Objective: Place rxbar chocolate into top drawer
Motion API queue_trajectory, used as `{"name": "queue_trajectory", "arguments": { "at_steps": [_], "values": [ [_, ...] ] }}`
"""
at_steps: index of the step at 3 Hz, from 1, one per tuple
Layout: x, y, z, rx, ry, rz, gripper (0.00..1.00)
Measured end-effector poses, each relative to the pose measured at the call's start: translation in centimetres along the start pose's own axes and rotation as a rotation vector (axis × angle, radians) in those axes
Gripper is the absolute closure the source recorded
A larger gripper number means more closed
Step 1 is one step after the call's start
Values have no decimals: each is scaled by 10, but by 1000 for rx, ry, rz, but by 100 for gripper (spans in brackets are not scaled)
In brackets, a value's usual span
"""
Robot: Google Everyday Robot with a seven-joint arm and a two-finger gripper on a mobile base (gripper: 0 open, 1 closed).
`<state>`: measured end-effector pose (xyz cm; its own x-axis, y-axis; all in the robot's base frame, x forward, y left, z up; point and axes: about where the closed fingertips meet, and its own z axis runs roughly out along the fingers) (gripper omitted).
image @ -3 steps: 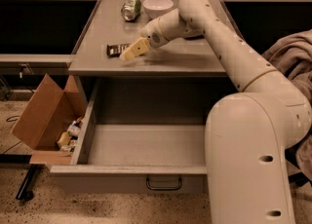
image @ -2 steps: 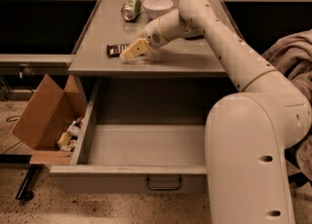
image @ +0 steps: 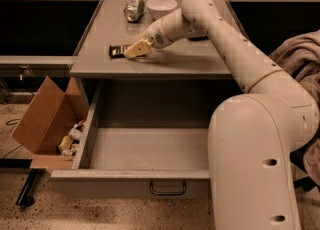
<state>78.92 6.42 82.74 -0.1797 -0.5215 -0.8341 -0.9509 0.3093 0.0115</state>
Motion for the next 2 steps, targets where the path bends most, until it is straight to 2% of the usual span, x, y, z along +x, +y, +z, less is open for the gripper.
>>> {"name": "queue_trajectory", "arguments": {
  "at_steps": [1, 2],
  "values": [
    [-3, 0, -2, -1, 1, -1, 86],
    [-19, 10, -14, 13, -11, -49, 100]
  ]
}}
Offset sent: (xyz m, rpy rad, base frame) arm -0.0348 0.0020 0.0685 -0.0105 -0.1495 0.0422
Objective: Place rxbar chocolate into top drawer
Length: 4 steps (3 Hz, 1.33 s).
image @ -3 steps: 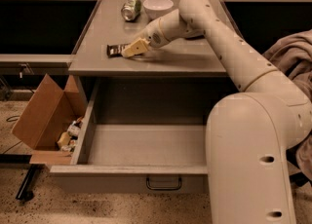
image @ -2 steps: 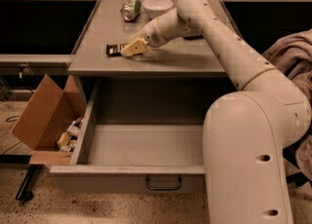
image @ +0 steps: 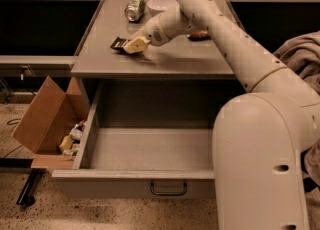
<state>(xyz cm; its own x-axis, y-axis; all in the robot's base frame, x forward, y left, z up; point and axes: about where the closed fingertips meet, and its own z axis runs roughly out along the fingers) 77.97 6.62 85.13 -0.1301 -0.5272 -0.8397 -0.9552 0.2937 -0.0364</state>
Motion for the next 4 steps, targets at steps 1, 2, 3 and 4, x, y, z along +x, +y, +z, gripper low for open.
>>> {"name": "queue_trajectory", "arguments": {
  "at_steps": [1, 2, 3, 4],
  "values": [
    [-23, 59, -38, 23, 18, -59, 100],
    [-23, 59, -37, 23, 17, -60, 100],
    [-20, 67, -32, -1, 49, -108, 100],
    [-16, 87, -48, 17, 58, -180, 100]
  ]
}}
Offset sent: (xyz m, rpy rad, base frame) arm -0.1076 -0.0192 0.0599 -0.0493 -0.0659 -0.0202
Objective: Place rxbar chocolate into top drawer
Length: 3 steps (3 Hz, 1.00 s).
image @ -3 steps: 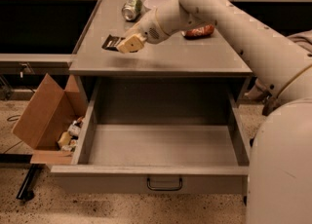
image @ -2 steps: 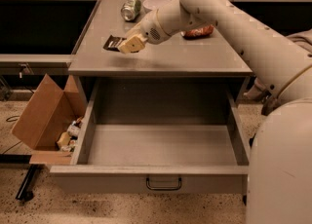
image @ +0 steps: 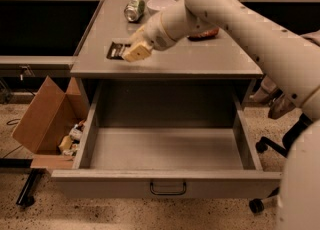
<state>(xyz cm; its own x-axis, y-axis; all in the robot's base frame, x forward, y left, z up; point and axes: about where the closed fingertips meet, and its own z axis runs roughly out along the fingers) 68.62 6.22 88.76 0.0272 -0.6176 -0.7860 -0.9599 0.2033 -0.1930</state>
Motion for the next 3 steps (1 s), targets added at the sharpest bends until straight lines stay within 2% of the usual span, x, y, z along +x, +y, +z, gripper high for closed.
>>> {"name": "queue_trajectory", "arguments": {
  "at_steps": [1, 2, 3],
  "values": [
    [29, 41, -13, 2, 22, -20, 100],
    [74, 73, -7, -24, 81, -2, 100],
    [112, 91, -1, -41, 132, 24, 100]
  ]
}}
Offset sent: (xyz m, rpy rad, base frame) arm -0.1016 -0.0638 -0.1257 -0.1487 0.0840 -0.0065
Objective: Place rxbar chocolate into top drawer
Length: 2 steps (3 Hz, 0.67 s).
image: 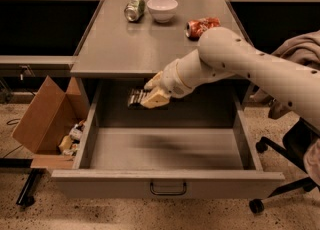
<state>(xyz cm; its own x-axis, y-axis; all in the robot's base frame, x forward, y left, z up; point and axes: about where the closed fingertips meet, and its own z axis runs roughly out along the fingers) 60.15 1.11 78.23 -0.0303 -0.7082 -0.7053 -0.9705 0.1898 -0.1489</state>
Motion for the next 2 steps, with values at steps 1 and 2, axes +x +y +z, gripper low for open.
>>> {"name": "queue_trajectory", "arguments": {
  "at_steps": [1, 2],
  "values": [
    [31, 11, 7, -8, 37, 52, 100],
    [54, 19, 15, -26, 64, 104, 100]
  ]
}}
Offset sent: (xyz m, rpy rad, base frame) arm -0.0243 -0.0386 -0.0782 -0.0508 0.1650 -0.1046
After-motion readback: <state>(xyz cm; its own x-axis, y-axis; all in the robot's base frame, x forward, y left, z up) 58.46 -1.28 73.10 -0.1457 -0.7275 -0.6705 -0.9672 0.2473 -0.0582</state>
